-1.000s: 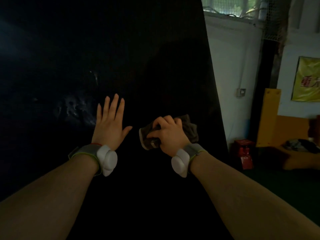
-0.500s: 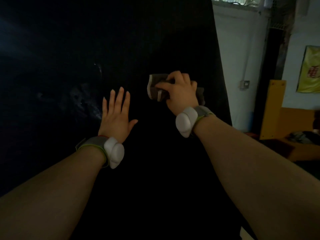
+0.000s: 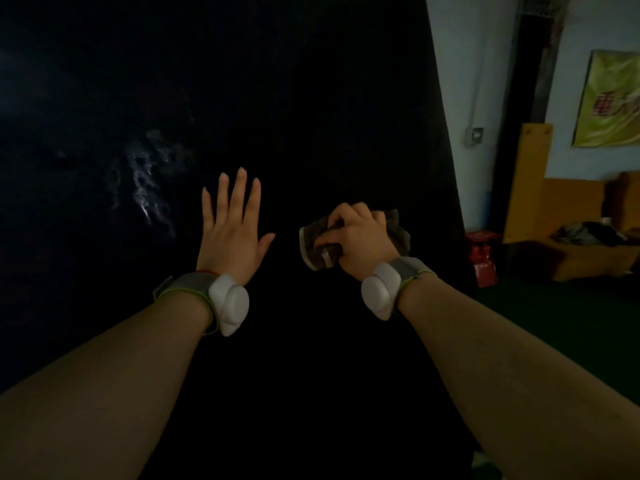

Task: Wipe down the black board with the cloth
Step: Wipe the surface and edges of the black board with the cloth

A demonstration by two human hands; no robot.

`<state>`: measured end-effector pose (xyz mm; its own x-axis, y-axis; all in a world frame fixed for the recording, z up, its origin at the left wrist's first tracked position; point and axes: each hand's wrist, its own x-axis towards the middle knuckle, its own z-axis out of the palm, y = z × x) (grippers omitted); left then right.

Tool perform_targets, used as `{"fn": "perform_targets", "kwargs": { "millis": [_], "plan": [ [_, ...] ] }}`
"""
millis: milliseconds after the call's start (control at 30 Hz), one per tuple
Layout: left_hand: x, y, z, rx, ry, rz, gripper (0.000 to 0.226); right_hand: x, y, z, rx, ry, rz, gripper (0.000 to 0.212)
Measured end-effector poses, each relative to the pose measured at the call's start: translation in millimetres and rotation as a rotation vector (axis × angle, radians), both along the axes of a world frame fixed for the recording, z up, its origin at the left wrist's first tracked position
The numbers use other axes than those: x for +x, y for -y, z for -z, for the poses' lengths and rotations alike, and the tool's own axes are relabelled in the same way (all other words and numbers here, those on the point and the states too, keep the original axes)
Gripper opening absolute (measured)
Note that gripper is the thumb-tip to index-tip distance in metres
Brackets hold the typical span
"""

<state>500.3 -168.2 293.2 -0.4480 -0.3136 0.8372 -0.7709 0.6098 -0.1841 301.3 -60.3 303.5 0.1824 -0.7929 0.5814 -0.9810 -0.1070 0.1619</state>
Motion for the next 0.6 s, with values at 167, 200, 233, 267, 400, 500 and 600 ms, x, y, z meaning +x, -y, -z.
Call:
{"fn": "perform_targets", "kwargs": {
  "millis": [167, 200, 233, 267, 400, 500, 600],
  "plan": [
    [2, -3, 29, 0.029, 0.021, -0.007, 0.092, -2, -4, 28, -0.002, -0.04, -0.007, 0.029],
    [1, -4, 34, 0.037, 0.017, -0.015, 0.094, -2, -5, 35, 0.02, -0.045, -0.004, 0.028],
    [0, -5, 39, 0.047, 0.013, -0.025, 0.095, -3, -6, 42, 0.041, -0.032, 0.0, 0.028],
    [0, -7, 46, 0.057, 0.016, -0.033, 0.096, -4, -7, 49, 0.065, -0.015, -0.001, 0.028],
    [0, -13, 76, 0.067, 0.05, -0.046, 0.101, -11, -16, 65, 0.135, -0.046, -0.039, 0.033],
    [-1, -11, 84, 0.052, 0.047, -0.06, 0.102, -9, -23, 48, -0.03, 0.107, -0.092, 0.032],
    [-1, -8, 83, 0.046, 0.032, -0.06, 0.103, -4, -18, 29, -0.256, 0.198, -0.063, 0.03]
  ]
}}
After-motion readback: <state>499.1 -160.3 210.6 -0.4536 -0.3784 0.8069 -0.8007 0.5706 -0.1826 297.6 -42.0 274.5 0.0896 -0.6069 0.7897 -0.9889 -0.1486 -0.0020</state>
